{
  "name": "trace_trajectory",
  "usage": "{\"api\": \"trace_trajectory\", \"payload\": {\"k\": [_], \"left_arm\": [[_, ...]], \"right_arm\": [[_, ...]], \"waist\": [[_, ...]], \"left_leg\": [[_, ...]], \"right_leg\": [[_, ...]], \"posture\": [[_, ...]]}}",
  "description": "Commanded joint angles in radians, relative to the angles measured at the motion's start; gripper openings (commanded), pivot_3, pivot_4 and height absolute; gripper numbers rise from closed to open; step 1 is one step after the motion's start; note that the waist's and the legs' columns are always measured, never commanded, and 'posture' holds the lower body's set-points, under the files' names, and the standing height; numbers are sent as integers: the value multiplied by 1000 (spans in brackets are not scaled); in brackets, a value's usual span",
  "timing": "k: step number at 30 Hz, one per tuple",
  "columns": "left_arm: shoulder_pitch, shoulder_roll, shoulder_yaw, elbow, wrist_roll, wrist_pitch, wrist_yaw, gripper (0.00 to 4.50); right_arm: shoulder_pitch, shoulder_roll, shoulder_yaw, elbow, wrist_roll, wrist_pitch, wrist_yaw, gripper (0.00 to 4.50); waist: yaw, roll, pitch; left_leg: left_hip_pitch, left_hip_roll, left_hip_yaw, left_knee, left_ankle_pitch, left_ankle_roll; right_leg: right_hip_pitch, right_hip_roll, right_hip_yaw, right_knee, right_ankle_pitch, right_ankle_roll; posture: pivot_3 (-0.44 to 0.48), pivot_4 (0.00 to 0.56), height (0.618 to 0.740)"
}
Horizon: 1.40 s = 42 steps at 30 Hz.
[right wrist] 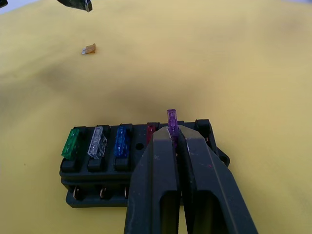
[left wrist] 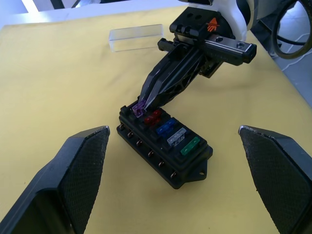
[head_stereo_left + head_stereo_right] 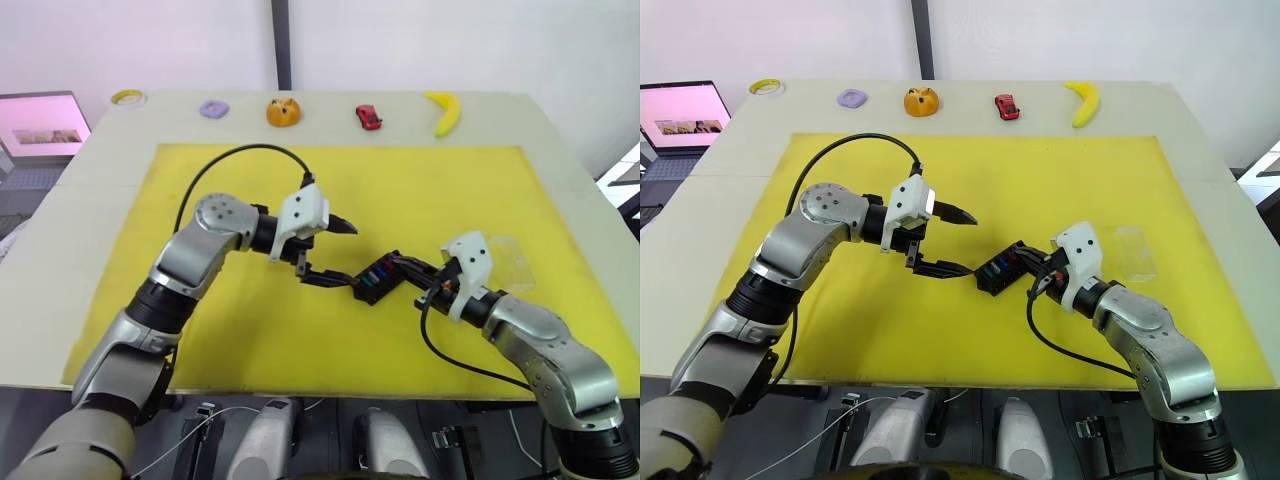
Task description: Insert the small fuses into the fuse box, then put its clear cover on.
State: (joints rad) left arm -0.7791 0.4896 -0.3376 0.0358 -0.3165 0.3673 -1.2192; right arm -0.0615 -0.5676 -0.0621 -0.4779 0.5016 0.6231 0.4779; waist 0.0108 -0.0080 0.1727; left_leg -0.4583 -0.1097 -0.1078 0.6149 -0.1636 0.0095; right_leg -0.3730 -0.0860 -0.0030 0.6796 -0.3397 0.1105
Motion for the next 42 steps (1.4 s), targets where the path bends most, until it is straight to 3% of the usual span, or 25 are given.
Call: {"api": "trace_trajectory", "payload": {"k": [1, 24, 42], "left_arm": [[-15, -4, 31, -33, -6, 0, 1, 4472], [-11, -8, 29, -42, -5, 0, 6, 4472], [-14, -11, 30, -39, -1, 0, 10, 4472]], "right_arm": [[7, 1, -4, 4, -16, 2, 3, 0], [-23, 25, -38, -54, 10, -1, -12, 0], [-2, 39, -4, -7, -34, -12, -8, 0]], "waist": [[0, 0, 0], [-1, 0, 0], [-2, 0, 0]], "left_leg": [[0, 0, 0, 0, 0, 0], [0, 0, 0, 0, 0, 0], [0, 0, 0, 0, 0, 0]], "right_leg": [[0, 0, 0, 0, 0, 0], [0, 0, 0, 1, 0, 0], [0, 0, 0, 1, 0, 0]], "posture": [[0, 150, 735], [0, 150, 735], [0, 150, 735]]}}
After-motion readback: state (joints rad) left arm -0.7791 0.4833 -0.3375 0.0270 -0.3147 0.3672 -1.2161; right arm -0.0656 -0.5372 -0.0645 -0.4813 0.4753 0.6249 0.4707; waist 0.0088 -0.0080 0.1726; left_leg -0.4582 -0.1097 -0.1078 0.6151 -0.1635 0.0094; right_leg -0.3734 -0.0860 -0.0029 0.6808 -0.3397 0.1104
